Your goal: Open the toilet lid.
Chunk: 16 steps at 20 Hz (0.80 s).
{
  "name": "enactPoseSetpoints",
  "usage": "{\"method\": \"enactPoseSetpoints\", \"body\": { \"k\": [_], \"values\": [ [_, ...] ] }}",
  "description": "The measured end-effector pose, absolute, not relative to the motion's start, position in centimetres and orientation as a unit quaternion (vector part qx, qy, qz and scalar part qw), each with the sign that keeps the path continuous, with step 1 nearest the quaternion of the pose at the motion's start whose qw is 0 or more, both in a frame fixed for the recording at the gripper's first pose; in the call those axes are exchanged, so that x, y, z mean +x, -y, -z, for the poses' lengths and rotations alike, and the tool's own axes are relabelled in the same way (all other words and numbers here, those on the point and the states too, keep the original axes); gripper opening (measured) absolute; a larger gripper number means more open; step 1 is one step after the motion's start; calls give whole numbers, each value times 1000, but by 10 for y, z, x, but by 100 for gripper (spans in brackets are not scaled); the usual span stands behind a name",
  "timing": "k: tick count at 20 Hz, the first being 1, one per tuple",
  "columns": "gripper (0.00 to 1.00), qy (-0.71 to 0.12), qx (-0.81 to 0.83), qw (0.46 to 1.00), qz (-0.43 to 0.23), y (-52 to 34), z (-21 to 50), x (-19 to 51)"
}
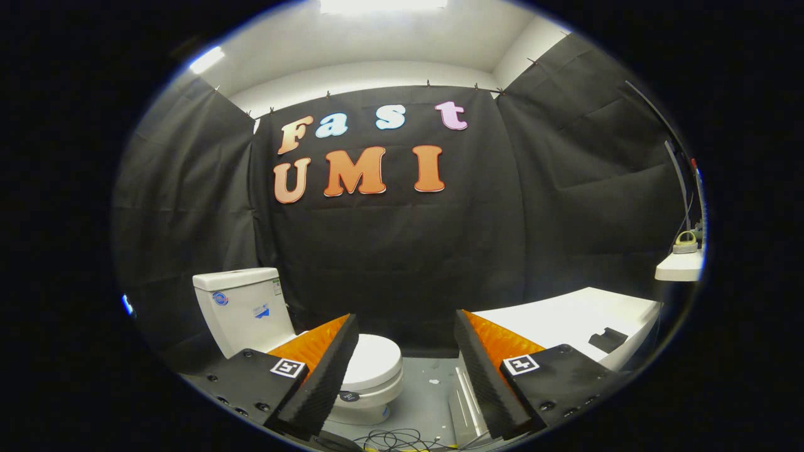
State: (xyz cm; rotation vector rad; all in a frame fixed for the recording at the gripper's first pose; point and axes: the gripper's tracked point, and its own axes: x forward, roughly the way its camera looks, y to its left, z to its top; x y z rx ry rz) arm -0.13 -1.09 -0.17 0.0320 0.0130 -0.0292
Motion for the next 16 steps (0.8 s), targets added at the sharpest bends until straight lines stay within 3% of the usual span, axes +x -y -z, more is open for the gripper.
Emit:
{"method": "enactPoseSetpoints", "body": {
  "k": [16],
  "values": [
    [98, -5, 15, 1000, 14, 10, 1, -2]
  ]
}}
